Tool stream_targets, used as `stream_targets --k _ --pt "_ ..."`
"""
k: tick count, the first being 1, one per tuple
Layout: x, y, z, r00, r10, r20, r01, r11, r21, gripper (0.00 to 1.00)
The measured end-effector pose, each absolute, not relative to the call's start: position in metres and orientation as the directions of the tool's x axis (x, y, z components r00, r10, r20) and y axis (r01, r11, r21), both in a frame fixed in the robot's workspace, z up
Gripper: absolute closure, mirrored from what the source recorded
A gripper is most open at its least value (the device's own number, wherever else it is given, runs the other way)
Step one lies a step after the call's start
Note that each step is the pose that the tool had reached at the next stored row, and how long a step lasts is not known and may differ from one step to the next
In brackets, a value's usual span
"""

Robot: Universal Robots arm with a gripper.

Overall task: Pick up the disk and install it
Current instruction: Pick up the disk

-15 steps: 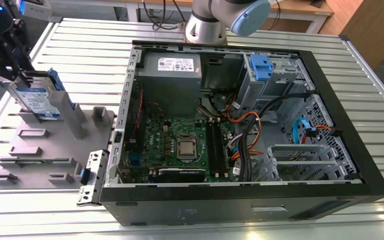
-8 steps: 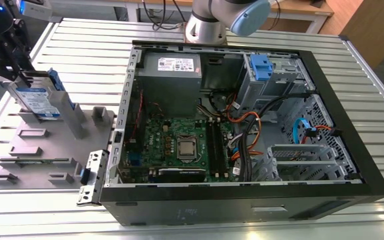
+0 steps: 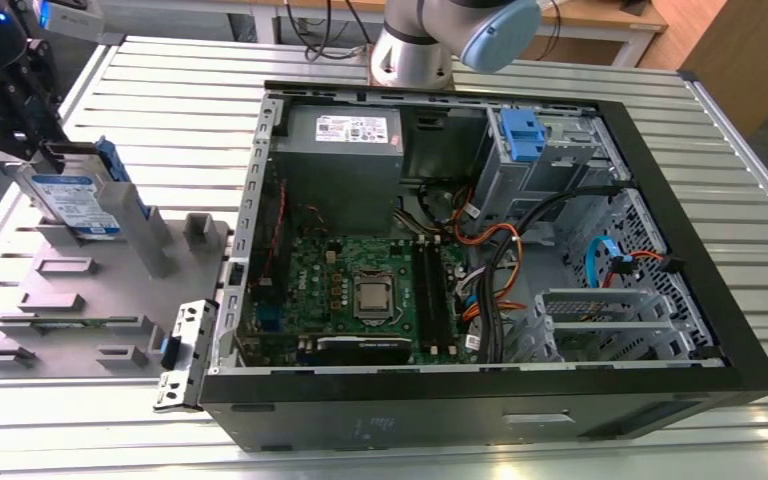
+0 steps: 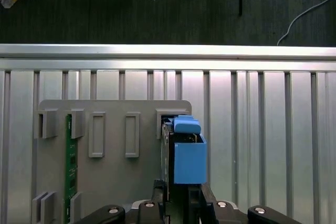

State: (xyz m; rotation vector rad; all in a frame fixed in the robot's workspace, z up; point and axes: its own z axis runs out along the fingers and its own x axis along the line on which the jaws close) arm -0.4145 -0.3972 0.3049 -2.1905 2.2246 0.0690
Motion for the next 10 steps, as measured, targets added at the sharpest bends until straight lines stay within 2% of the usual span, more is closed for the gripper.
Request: stream_targets --k 1,2,10 --pt "-0.4145 -0.3972 0.3049 -0.016 -0.999 -0.044 -1.000 0.015 0.018 0.60" --pt "-0.4145 -0.3972 0.3048 -0.016 -0.999 -0.044 -1.000 0.015 0.018 0.65" --pt "-0.4145 -0.3970 0.3048 -0.016 -0.999 -0.045 -1.000 0.015 0.018 0.65"
